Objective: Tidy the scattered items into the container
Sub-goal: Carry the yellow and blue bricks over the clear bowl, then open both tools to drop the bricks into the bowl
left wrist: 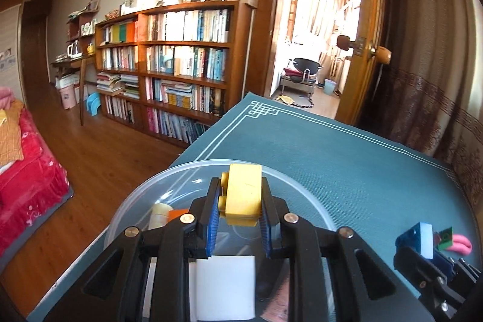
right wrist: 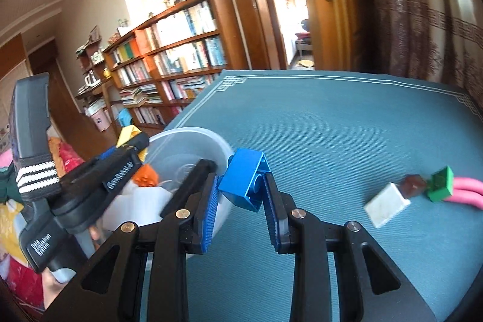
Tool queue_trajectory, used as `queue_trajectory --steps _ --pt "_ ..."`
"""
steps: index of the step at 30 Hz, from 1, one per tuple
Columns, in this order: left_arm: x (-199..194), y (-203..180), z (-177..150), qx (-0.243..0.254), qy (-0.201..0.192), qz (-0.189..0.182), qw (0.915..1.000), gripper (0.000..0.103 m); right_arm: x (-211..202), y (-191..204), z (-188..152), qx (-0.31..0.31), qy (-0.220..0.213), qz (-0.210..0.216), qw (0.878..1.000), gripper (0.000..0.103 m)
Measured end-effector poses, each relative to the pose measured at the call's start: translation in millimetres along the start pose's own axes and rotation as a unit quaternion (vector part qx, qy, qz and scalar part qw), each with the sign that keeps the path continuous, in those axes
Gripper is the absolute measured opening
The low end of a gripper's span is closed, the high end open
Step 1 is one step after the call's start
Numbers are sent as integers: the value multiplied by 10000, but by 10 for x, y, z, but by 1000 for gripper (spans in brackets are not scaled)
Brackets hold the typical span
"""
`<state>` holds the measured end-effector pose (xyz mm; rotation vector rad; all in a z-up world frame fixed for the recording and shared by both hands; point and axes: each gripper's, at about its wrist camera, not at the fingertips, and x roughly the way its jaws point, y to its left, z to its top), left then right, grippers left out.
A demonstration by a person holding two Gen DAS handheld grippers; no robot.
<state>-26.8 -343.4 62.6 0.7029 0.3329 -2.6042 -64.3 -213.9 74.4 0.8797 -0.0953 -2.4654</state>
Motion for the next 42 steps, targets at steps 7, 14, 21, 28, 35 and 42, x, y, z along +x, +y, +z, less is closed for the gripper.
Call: queue_trajectory --steps 7,14,21,28,35,42 --pt "55 107 -12 -120 30 166 9998 26 199 220 103 -184 73 200 9996 31" --pt "68 153 -23 -186 25 346 9992 28 393 278 126 -163 252 413 9987 32" --pt "-13 255 -17 -324 -242 765 9962 79 548 283 129 -288 441 481 9974 32" --pt "-60 311 1 -493 -322 626 9963 81 654 231 63 -174 702 743 9946 32" --pt "-91 390 14 -712 -371 597 9950 82 650 255 -7 -273 720 721 9944 46" --pt "-88 355 5 -639 -356 525 9959 82 593 214 -1 -261 674 626 9954 46"
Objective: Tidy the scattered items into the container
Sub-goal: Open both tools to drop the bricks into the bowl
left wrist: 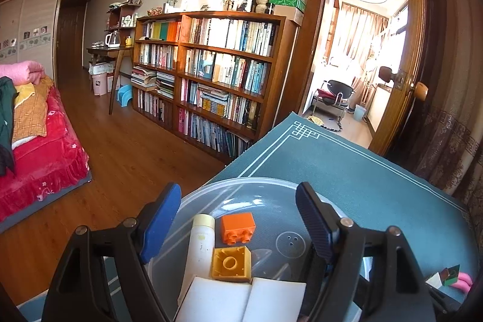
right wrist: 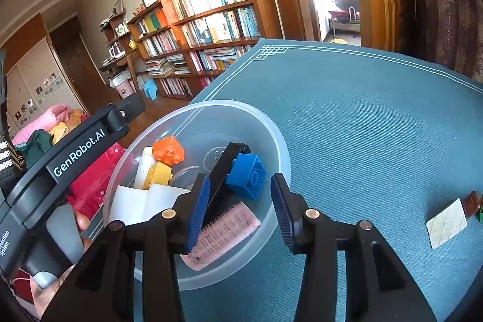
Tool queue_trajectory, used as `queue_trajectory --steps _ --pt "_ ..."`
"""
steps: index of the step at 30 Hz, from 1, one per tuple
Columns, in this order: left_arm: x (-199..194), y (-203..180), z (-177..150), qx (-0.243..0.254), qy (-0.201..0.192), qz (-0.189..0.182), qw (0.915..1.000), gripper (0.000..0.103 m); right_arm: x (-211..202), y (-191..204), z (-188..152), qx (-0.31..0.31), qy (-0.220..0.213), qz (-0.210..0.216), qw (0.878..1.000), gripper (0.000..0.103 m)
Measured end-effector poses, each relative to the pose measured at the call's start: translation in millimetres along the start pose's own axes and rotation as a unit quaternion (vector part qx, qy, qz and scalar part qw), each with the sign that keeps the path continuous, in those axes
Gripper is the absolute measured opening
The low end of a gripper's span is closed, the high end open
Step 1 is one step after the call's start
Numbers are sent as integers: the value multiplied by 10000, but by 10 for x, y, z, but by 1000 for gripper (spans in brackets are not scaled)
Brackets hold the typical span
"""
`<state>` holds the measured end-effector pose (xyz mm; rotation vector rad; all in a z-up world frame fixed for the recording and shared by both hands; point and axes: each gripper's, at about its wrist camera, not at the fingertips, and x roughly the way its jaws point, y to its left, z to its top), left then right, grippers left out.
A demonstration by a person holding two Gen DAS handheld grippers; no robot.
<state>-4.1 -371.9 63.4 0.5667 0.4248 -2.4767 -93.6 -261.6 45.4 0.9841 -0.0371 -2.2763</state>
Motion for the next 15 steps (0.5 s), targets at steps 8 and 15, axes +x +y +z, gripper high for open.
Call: queue_trajectory --steps 8,15 --pt "-6 -54 -10 56 9 -90 9999 82 -142 -116 -102 218 -126 -237 9994 46" --pt "-36 -208 -59 325 12 -234 9992 82 -310 -331 -178 474 -267 -528 9971 46"
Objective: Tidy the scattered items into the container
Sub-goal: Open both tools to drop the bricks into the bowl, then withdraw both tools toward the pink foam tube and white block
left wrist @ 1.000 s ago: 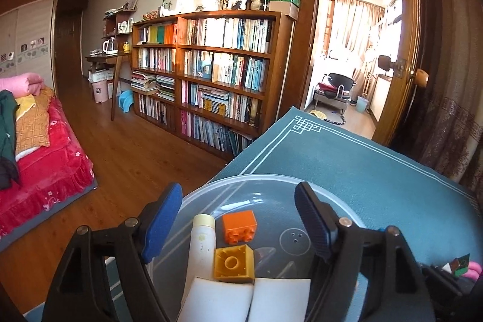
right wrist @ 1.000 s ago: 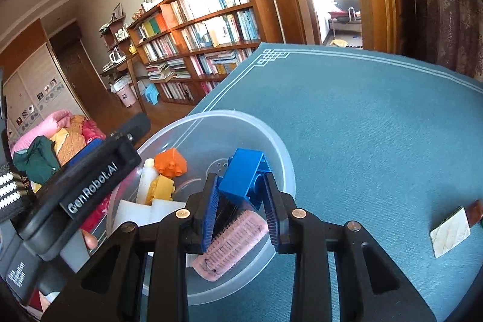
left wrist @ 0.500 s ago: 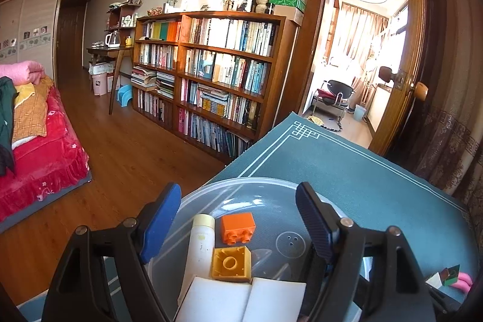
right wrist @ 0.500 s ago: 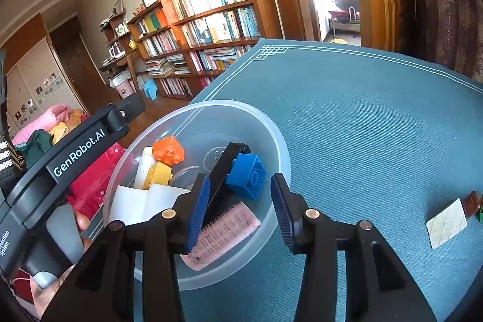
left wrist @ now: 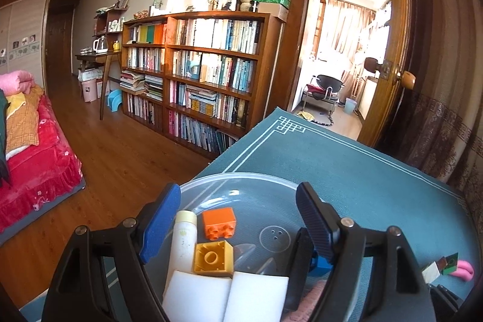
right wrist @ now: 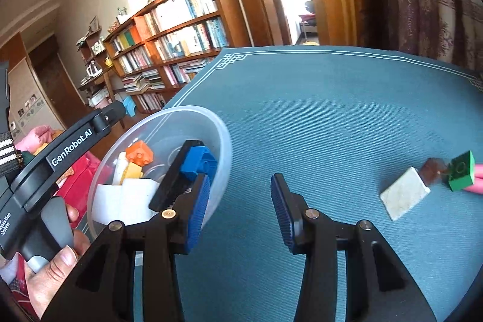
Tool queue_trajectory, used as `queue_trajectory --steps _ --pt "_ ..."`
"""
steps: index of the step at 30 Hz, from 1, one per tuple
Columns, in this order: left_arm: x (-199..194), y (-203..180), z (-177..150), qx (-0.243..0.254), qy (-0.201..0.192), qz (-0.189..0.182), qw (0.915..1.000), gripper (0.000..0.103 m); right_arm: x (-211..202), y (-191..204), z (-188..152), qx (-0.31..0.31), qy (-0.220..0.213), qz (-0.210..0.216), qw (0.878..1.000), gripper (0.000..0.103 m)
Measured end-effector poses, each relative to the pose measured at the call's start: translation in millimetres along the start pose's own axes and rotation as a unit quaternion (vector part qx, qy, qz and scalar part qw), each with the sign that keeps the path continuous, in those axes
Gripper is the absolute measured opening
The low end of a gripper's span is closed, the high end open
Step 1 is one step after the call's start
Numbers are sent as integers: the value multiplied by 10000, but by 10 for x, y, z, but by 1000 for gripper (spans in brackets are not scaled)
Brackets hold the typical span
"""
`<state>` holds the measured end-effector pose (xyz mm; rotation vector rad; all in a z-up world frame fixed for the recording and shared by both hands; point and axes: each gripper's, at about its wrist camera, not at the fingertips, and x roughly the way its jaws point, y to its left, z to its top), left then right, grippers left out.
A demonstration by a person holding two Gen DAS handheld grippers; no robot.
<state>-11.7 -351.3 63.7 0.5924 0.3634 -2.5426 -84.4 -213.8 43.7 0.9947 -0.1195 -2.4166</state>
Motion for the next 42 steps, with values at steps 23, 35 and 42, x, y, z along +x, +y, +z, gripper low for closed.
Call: queue_trajectory --steps 23,35,42 --pt "-142 -594 -159 925 -43 -498 9945 83 -561 -876 -303 715 -427 -913 9923 53" --pt "-424 -992 -345 1509 -461 -929 9831 83 -930 -1420 -461 1176 -614 -1323 9823 53" --pt "-590 -1305 -535 2121 -589 -1298 9668 83 -1206 -1787 -484 1398 -825 -1628 9732 53"
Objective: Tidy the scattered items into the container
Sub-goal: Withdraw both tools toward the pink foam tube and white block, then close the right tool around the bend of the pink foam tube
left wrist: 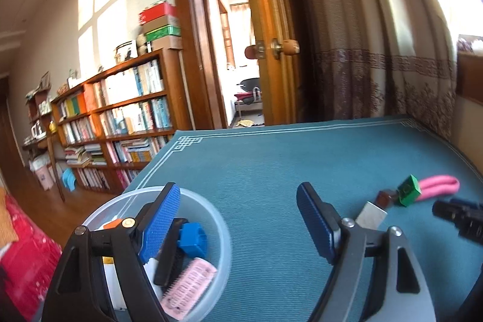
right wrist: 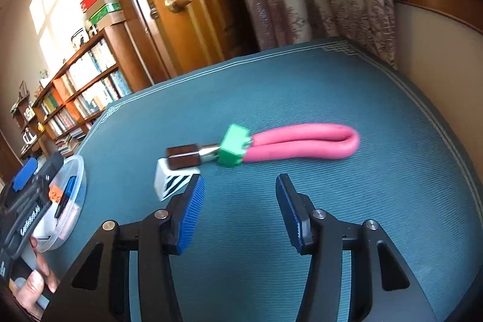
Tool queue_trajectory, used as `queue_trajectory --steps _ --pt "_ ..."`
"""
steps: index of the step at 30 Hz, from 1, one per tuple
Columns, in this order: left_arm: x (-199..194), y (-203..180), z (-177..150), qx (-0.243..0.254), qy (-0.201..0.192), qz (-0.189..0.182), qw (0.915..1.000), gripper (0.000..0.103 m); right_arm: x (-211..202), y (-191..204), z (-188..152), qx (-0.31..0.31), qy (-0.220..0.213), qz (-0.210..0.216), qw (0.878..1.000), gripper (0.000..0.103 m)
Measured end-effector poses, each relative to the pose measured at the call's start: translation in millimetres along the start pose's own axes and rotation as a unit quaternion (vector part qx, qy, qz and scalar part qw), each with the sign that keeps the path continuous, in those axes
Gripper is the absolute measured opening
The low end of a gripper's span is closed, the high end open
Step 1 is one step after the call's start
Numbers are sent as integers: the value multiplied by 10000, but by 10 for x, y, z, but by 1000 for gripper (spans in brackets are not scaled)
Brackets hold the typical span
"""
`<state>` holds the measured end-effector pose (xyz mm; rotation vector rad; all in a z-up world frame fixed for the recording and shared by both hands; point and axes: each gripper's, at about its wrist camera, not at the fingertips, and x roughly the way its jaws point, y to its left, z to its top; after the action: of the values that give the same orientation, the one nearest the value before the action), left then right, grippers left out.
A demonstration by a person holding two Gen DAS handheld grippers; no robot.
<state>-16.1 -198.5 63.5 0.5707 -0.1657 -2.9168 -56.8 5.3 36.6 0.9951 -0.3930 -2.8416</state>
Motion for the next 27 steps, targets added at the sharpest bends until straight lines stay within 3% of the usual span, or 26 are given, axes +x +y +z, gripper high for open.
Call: queue_trajectory --steps 7,14,19,27 --pt "79 -268 -61 193 408 -957 9944 83 -61 -377 157 175 -140 -377 9990 53" --pt "143 -462 -120 470 652 -1126 9904 83 14 -618 327 215 -150 -483 9985 53" --pt "186 -475 -127 347 866 -1461 9849 83 178 -713 552 91 -96 -415 9990 53" --pt "291 -444 -154 166 1111 -1425 9834 83 497 -818 788 129 241 125 9995 53"
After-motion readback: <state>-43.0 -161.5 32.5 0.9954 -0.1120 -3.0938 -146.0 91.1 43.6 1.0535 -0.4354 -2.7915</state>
